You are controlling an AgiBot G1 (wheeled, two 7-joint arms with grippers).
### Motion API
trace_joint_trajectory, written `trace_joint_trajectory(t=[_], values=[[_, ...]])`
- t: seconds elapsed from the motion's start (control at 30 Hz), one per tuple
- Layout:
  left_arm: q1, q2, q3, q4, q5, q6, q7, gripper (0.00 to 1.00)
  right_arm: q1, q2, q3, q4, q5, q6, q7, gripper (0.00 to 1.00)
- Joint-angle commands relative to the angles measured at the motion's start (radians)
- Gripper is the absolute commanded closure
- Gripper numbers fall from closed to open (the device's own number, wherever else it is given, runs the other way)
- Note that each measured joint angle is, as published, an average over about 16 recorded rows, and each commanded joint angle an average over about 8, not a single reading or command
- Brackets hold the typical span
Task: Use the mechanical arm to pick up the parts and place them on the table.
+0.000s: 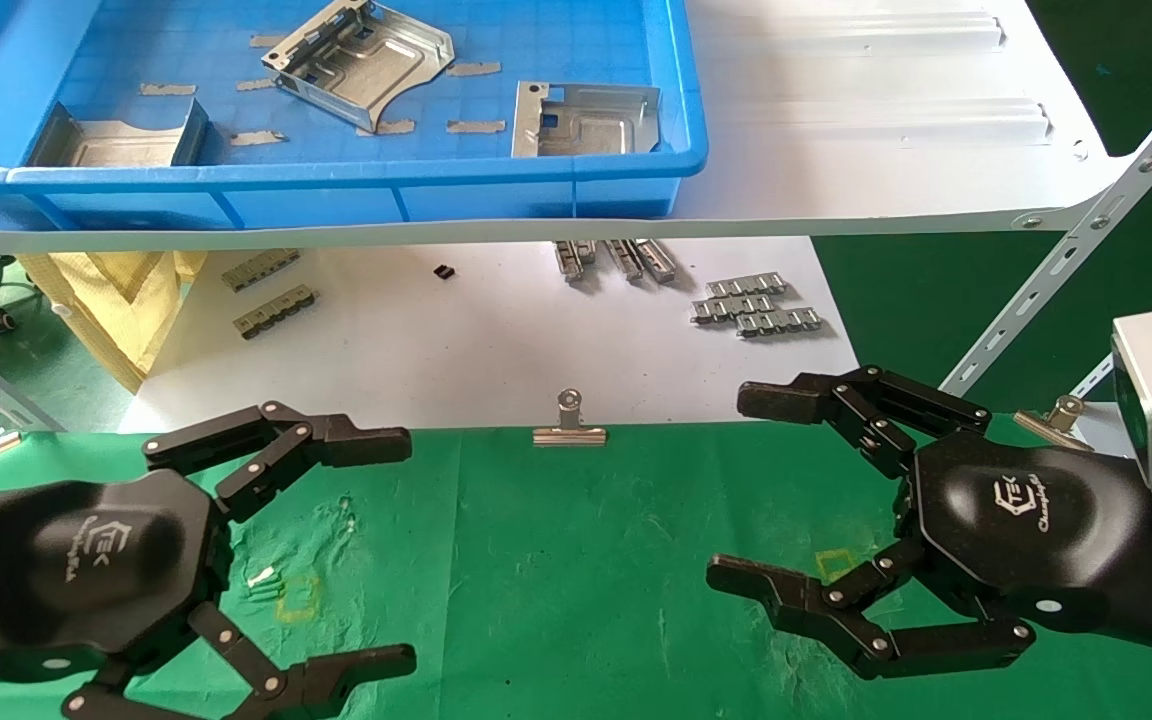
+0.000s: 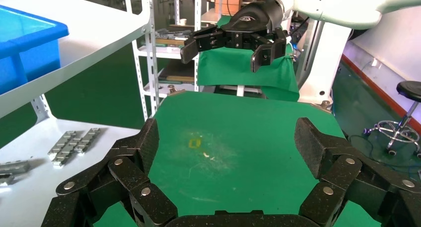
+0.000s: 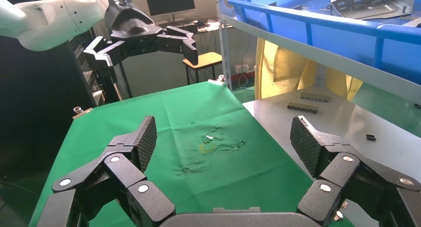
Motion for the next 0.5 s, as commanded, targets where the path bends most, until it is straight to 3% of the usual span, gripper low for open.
trace_joint_trajectory(t=[0.03, 0.5], values=[[0.000, 0.000, 0.000, 0.000, 0.000, 0.000, 0.000, 0.00, 0.000, 0.000, 0.000, 0.000, 0.000, 0.000, 0.000, 0.00], [0.000, 0.000, 0.000, 0.000, 0.000, 0.000, 0.000, 0.00, 0.000, 0.000, 0.000, 0.000, 0.000, 0.000, 0.000, 0.00]])
